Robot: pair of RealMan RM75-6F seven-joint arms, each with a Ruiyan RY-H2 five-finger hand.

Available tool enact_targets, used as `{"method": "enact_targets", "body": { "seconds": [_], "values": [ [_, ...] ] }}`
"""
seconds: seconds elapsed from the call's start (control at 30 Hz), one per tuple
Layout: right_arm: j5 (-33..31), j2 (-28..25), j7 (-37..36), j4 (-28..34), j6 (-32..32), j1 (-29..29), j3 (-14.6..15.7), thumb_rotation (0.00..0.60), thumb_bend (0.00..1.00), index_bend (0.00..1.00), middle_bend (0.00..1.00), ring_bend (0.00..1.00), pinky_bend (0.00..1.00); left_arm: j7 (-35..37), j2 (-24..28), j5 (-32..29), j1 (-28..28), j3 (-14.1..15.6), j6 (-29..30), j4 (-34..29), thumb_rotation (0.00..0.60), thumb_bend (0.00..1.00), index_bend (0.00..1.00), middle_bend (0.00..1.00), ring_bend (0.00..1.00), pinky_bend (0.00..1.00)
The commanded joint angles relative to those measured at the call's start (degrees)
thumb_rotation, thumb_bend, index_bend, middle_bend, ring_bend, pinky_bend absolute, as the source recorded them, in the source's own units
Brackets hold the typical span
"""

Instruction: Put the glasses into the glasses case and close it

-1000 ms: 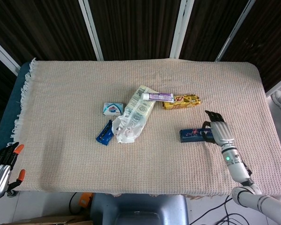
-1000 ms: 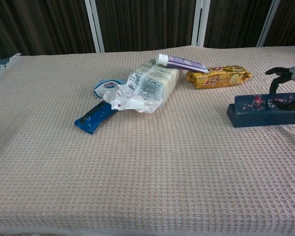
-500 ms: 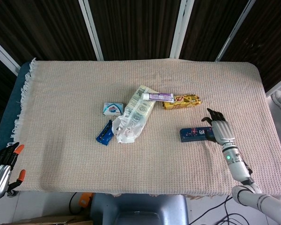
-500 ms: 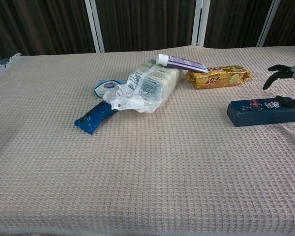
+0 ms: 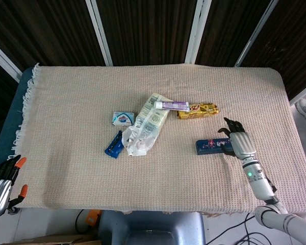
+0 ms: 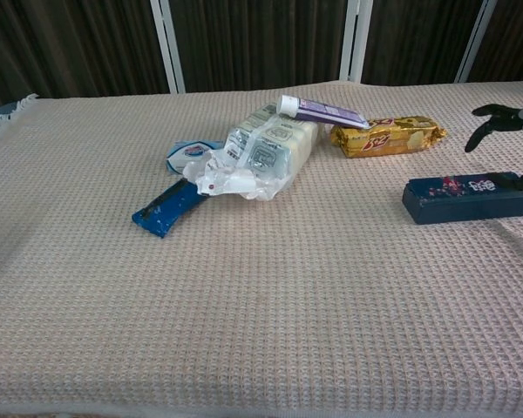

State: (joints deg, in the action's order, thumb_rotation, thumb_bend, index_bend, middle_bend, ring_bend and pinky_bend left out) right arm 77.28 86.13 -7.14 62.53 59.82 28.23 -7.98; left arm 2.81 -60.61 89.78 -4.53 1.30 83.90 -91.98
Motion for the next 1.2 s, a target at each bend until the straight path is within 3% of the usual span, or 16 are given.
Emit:
{"method": "enact_targets", "body": {
  "seconds": [0.03,0.2,0.97,1.2],
  "values": [
    [1.7,-1.0,0.0,1.0,0.8,-0.5,1.4,0.6,0.53,0.46,0.11,0.0,0.0,0.0,0.0,0.1,0.0,0.0,0.0,0.0,0.6,0.45,0.0,0.0,0.0,0.1],
    [4.2,-2.4,3.3,2.9,1.6,-1.5,4.1,0.6,0.53,0.47,0.1,0.0,0.0,-0.1,0.0,0.5,0.1,0.2,0.3,0.0,0.6,0.45,0.0,0.0,0.0,0.1],
    [0.4,-0.3,5.1,-0.2,-3.7,-0.3,3.1,0.6,0.53,0.47,0.09,0.0,0.0,-0.1,-0.1,0.7,0.3,0.2,0.7,0.3,0.6,0.45,0.0,0.0,0.0,0.1],
    [1.5,-1.9,3.4,1.5,-0.7,-1.1,2.7,0.6,0.53,0.47,0.09,0.0,0.0,0.0,-0.1,0.8,0.3,0.2,0.9,0.3,0.6,0.45,0.0,0.0,0.0,0.1]
  ]
}}
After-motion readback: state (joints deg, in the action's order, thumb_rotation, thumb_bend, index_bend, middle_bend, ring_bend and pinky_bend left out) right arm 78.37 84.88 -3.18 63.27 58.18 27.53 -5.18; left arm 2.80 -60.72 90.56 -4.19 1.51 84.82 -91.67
